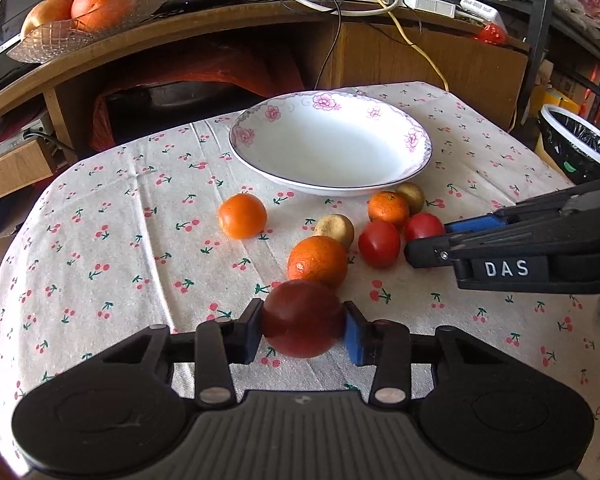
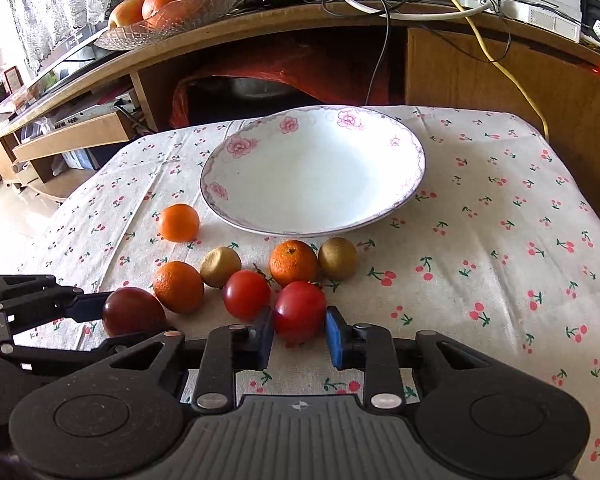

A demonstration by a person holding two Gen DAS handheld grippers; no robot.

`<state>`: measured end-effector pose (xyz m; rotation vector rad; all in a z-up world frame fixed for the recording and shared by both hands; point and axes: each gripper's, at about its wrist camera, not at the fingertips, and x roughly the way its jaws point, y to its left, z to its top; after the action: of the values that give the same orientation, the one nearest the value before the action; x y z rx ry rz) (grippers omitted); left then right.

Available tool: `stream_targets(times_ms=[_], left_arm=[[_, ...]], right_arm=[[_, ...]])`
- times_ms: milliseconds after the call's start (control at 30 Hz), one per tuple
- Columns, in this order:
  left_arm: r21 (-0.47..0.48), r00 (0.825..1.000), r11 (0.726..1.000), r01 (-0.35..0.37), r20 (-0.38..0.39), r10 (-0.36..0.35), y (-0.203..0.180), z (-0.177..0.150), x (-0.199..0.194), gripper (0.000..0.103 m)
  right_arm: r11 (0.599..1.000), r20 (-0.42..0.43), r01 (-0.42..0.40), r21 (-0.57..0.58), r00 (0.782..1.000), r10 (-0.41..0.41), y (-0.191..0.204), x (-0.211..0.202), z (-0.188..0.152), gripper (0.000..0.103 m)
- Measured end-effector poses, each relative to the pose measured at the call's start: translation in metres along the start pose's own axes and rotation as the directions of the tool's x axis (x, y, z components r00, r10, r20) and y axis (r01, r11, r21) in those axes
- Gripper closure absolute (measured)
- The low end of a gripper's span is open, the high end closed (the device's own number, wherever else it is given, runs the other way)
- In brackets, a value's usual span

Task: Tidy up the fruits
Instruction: 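Grasp the dark red tomato with the left tool while the right tool grasps a red tomato, then carry both tomatoes over the white bowl with both tools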

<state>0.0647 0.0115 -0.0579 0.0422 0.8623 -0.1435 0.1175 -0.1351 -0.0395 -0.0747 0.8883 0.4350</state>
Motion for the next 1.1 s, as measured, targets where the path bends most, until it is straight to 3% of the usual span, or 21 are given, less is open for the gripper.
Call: stream_targets(times_ms=[533, 1100], left_arm=[[-0.035, 1.000, 0.999, 0.007, 0.019, -0.006, 0.006, 0.014, -0.020, 0.055], [-0.032, 0.999, 0.999, 0.037, 0.041, -0.036, 0.009, 0.086, 0.013, 0.055]], right_arm=[[0.999, 0.013, -0.037, 0.012, 0.999, 0.037, 0.005, -0.028, -0.003, 0.081], [0.999, 0.086, -0.010, 0.030, 0.996, 0.007, -0.006, -0.018, 0.055, 0.080]])
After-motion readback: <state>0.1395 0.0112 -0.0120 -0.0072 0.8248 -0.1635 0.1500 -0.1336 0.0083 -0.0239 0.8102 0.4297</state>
